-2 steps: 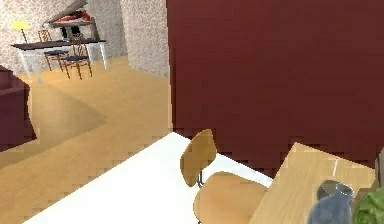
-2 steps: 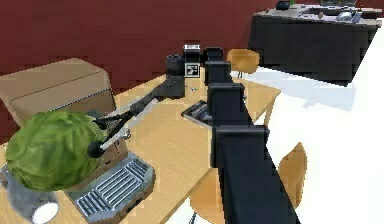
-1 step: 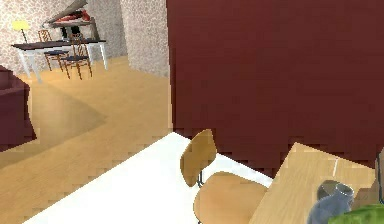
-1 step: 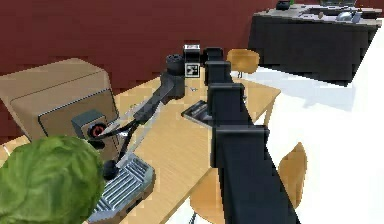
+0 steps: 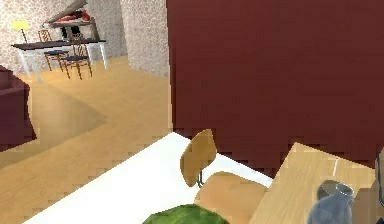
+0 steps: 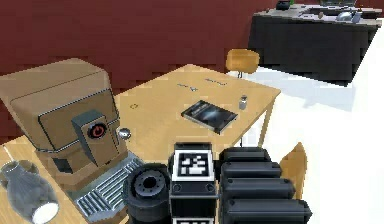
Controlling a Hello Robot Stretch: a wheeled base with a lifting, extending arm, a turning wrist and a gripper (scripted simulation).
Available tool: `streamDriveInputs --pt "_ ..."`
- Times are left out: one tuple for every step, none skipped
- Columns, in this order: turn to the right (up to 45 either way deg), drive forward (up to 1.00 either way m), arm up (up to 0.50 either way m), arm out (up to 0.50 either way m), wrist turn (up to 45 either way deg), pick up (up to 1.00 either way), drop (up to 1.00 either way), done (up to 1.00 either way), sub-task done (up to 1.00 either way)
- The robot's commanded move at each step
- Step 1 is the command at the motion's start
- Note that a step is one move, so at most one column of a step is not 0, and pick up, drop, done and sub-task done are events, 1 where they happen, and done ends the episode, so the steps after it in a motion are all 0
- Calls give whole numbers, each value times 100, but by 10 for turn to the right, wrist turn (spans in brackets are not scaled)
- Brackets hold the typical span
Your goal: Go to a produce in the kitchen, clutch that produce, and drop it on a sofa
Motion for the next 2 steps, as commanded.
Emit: streamDriveInputs --pt "-450 0 0 0 0 0 0 0 0" --pt "-450 0 0 0 0 0 0 0 0"
